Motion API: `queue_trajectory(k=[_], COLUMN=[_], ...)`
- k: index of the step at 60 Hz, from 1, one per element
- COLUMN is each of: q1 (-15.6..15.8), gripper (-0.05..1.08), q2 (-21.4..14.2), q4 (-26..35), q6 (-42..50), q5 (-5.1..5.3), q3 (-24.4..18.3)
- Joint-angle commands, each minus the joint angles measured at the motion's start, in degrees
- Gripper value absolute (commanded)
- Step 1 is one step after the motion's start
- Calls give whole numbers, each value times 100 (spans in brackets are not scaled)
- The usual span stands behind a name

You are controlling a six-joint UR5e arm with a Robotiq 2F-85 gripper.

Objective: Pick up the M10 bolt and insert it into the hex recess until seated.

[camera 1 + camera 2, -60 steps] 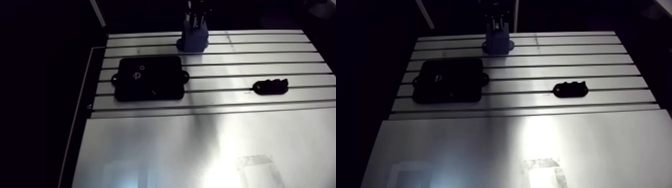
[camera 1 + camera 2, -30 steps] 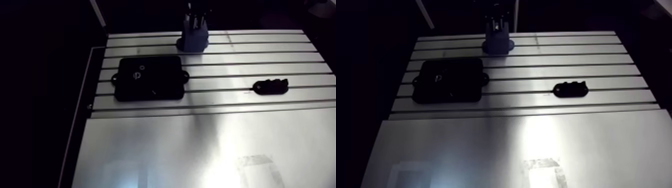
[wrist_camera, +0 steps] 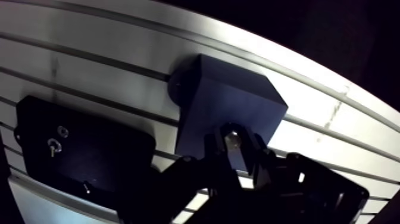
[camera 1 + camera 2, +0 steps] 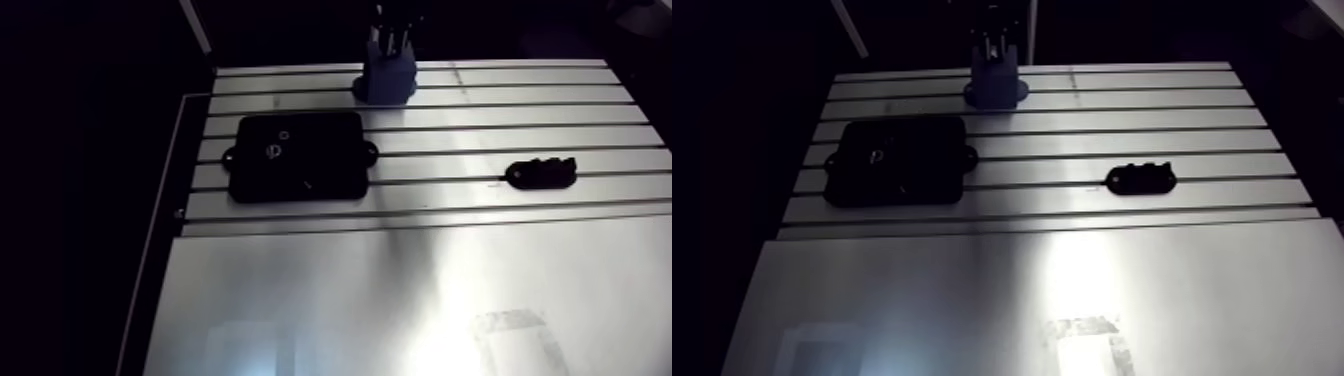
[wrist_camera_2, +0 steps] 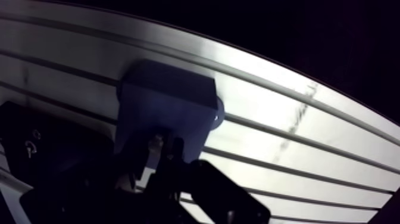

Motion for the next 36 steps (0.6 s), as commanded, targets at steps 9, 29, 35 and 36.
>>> queue_trajectory(k=[9,29,35,36], q1=[-12,-12,-4,-3], gripper=[71,71,71,71], q2=[0,0,-1,-8], q4=[7,-2,6,7], q6=[-91,-369,-457,-483], q5=[-9,0,0,0], q3=[-38,-45,-45,-45])
